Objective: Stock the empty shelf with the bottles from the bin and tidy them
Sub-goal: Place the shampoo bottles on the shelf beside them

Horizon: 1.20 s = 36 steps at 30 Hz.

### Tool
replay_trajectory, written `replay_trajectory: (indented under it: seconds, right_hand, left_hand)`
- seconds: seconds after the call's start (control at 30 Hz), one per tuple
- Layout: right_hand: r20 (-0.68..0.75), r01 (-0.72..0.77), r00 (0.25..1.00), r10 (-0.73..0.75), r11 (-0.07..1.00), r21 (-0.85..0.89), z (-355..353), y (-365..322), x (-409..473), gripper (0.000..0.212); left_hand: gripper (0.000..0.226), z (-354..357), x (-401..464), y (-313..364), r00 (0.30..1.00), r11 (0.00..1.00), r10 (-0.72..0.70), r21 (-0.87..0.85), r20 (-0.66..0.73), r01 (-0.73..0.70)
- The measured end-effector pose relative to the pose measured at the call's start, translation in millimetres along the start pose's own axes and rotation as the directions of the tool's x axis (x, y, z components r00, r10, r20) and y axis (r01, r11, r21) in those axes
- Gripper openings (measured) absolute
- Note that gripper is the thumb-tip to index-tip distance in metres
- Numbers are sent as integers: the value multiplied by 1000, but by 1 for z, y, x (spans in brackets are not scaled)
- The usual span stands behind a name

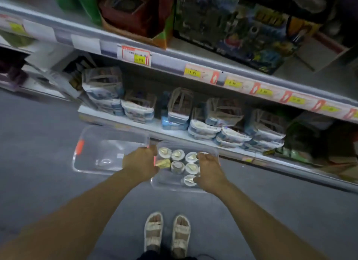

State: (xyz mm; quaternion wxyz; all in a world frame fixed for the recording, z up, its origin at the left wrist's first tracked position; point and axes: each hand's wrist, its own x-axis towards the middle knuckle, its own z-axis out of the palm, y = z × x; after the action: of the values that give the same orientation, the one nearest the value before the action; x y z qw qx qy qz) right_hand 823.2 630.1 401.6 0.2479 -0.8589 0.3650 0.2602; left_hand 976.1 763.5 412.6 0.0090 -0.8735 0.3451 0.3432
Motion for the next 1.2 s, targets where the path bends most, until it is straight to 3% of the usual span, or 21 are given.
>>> replay_trajectory:
  seconds: [0.23, 0.5, 0.73, 0.97, 1.2]
  right_hand:
    - [56, -14, 998, 13, 1000, 26, 87, 31, 68, 74]
    - [77, 15, 997, -21, 997, 71, 185, 65, 166, 66]
    - [41, 40, 998, -44, 995, 90, 247, 79, 240, 68]
    - [-72, 125, 990, -119, 988, 95, 281, 83, 282, 65]
    - [-156, 168, 975, -157, 984, 64, 299, 92, 301, 65]
  left_hand:
    - [47, 104, 60, -12, 996, 997, -61, -37, 59, 64]
    - [58, 223, 153, -29, 992, 993, -112, -18, 53, 113]
    - [62, 296, 229, -56, 992, 993, -117, 29, -44, 119]
    - [50, 337, 280, -72, 978, 994, -11, 108, -209, 34]
    - [35, 352, 310, -60, 973, 951, 101, 307, -205, -34]
